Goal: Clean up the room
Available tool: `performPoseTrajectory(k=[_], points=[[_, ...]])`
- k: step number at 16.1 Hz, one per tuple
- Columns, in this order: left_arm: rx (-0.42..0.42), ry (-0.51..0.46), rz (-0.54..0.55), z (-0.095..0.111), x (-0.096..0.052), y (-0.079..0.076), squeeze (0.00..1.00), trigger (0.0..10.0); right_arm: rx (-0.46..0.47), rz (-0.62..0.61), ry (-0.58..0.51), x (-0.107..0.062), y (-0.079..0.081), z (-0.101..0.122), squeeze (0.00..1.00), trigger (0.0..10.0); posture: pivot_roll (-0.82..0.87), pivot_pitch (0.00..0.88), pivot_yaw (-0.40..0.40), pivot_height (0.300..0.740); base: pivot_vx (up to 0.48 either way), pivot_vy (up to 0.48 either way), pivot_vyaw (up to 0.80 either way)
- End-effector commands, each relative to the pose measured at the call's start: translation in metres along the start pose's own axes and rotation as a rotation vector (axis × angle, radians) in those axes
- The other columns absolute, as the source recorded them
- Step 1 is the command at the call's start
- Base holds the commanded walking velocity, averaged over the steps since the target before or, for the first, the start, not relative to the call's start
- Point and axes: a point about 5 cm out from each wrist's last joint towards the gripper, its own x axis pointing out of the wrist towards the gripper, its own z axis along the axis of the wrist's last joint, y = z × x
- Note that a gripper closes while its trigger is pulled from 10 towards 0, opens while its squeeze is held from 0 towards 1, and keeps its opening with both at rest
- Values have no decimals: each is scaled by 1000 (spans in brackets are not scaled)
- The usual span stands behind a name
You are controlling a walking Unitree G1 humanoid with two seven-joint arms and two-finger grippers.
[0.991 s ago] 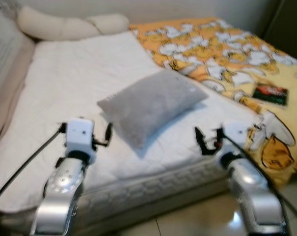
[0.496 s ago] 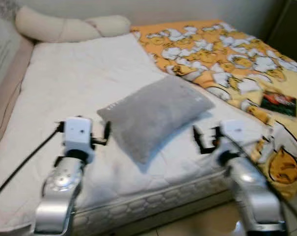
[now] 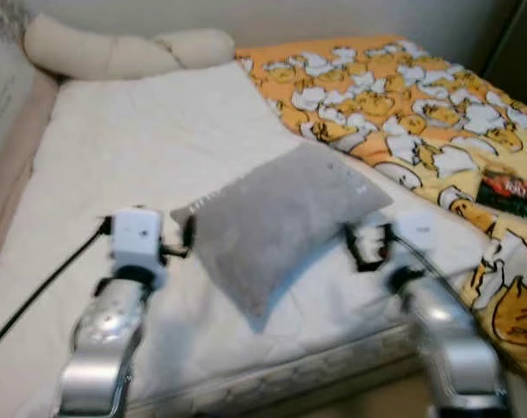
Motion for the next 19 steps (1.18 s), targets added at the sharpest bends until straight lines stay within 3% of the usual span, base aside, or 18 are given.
performPoseTrajectory(k=[1,5,10,12,14,15,16,17,18,19], points=[[-6,-10,-27,3,2,-6,1000,10000,-5,-30,-4,-3,-10,3,0,10000,-68,42,-2,740,322,0,0],[-7,-13,-27,4,2,-6,1000,10000,44,-16,12,-2,-8,2,0,10000,-70,39,-2,740,316,0,0],[-15,-10,-26,3,4,-7,973,10000,119,-27,73,-2,-8,-4,0,10000,-71,38,-1,740,0,0,0],[5,-19,-51,5,13,-8,937,10000,159,-42,104,-1,-10,-7,0,10000,-69,36,-3,740,0,0,0],[-30,-31,-69,12,36,-6,588,10000,228,-66,133,1,-12,-11,0,10000,-70,33,-2,740,0,0,0],[-23,-32,-95,13,44,-7,149,10000,244,-72,147,2,-13,-12,0,10000,-75,31,0,740,0,0,0],[-29,-15,-159,14,67,-10,0,10000,331,-89,161,5,-15,-16,0,10000,-78,33,2,740,0,0,0],[-49,11,-177,12,77,-12,0,10000,376,-86,171,8,-15,-20,0,10000,-85,34,10,740,0,0,0],[-62,38,-181,9,84,-14,0,10000,369,-74,195,11,-14,-24,616,10000,-88,36,14,740,0,0,0],[-71,58,-184,6,88,-15,0,10000,344,-55,202,14,-13,-25,1000,10000,-92,38,17,740,0,0,0]])
